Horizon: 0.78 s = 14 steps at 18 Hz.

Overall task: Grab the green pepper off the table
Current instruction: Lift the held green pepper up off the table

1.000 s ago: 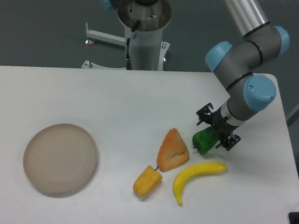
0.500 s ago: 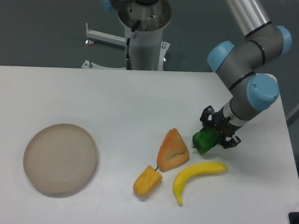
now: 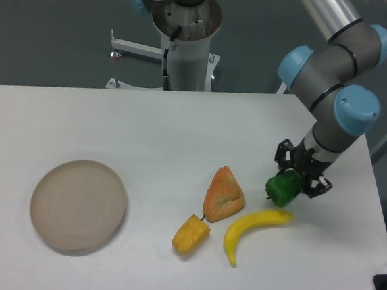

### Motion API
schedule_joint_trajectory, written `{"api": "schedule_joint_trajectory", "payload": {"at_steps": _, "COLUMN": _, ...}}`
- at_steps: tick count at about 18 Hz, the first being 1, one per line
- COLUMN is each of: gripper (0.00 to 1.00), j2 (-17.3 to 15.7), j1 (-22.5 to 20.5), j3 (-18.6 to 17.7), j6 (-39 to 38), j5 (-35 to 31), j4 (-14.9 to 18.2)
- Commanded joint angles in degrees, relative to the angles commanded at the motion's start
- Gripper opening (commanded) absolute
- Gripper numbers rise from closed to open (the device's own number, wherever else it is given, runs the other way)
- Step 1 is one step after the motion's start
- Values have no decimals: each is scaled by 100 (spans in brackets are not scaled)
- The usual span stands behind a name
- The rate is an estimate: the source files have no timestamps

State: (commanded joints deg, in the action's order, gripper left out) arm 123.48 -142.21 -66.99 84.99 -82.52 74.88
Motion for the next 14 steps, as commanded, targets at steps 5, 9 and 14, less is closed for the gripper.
{"api": "schedule_joint_trajectory", "payload": {"at_steps": 5, "gripper": 33, "j2": 97, "j1": -9, "j3": 379, "j6": 334, "j5": -475, "j4": -26}}
{"api": "schedule_joint_trajectory", "payload": {"at_steps": 9, "gripper": 33, "j2": 150, "j1": -9, "j3": 467, "j6": 334, "j5": -475, "j4": -123}}
{"api": "schedule_joint_trajectory", "payload": {"at_steps": 14, "gripper": 34, "j2": 159, "j1": 0, "j3": 493, "j6": 334, "j5": -475, "j4": -141}}
